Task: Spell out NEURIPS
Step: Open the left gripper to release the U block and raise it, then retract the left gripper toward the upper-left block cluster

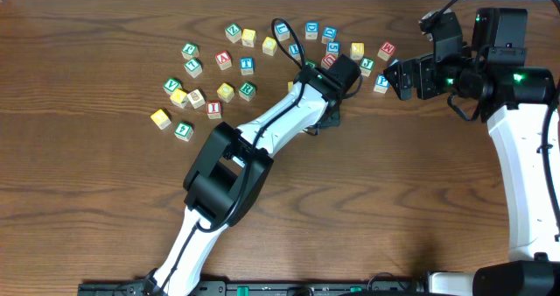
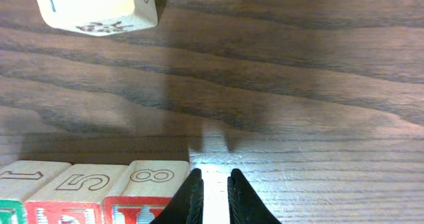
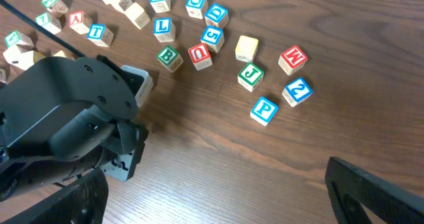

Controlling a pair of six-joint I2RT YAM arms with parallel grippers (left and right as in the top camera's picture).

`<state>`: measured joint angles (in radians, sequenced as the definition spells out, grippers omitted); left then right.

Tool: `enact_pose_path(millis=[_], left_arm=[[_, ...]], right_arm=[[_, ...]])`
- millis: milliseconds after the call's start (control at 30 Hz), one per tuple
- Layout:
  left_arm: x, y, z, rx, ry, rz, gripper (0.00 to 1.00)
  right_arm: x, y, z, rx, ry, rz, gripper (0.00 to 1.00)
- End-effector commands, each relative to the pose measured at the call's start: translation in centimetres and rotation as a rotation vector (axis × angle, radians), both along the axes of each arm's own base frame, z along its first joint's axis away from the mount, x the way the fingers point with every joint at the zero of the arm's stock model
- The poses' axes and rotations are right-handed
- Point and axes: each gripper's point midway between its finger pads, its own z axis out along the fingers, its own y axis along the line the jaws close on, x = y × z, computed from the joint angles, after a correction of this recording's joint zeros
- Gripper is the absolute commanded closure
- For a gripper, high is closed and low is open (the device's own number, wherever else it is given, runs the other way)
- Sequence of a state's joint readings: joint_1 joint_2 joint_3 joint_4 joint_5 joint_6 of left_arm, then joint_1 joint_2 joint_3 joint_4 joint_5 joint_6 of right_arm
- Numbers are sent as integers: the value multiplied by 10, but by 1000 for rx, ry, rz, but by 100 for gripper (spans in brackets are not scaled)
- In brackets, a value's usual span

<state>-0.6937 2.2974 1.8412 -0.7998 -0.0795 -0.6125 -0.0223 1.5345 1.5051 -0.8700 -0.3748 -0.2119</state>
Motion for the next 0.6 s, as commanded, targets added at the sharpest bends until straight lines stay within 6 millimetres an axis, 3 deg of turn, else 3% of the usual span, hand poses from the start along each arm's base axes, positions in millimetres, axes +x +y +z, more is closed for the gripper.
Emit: enact_pose_path(millis=[0,400,567], left_arm=[[19,-4,52,-68,-98,-17,85],[37,38,131,-109,-214,-7,85],[38,68,163,-97,-249,-11,85]], right_arm=[[2,2,10,16,-22,5,1],[2,2,10,16,-22,5,1],[2,2,10,16,-22,5,1]])
